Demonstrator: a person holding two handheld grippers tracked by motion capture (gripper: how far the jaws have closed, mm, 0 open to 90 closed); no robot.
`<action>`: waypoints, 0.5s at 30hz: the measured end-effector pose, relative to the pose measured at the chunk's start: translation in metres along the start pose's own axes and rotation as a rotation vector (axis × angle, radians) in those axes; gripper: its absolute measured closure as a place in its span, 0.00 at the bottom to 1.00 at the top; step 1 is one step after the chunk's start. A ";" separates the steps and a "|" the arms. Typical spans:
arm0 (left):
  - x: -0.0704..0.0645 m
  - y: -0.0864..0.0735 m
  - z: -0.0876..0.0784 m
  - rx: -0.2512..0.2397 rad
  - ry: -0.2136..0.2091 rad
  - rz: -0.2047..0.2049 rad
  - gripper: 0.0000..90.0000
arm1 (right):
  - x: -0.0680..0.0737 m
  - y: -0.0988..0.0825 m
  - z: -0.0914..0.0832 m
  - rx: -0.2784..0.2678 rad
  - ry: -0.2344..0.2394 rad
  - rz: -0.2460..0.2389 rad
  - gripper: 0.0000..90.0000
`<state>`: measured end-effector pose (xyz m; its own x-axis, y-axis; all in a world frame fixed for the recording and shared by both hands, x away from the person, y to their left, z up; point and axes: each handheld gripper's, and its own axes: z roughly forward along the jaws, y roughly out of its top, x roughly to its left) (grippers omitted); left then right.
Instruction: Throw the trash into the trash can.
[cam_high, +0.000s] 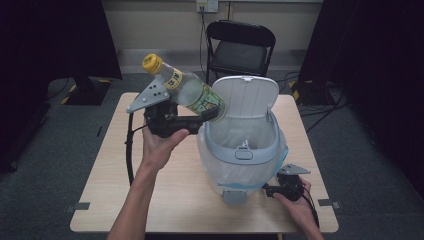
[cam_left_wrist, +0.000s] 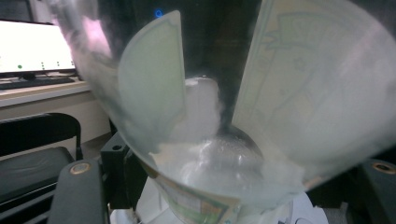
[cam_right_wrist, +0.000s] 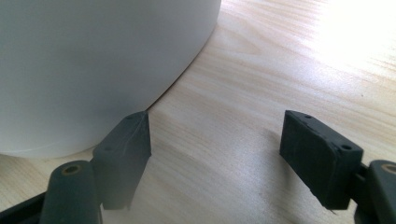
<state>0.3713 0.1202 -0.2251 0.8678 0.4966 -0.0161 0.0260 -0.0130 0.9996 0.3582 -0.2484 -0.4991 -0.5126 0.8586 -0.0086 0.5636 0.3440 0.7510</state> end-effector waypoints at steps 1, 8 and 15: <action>0.000 0.000 0.003 0.003 -0.010 0.001 0.31 | 0.000 0.000 0.000 0.000 0.000 0.000 0.26; -0.004 0.000 0.026 0.033 -0.061 -0.010 0.31 | 0.000 0.000 0.000 0.000 0.000 0.001 0.26; -0.004 0.005 0.046 0.069 -0.083 -0.005 0.31 | 0.000 0.000 0.000 0.000 0.000 0.000 0.26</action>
<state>0.3907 0.0782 -0.2209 0.9056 0.4233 -0.0261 0.0624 -0.0721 0.9954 0.3582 -0.2484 -0.4991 -0.5126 0.8586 -0.0081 0.5638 0.3436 0.7511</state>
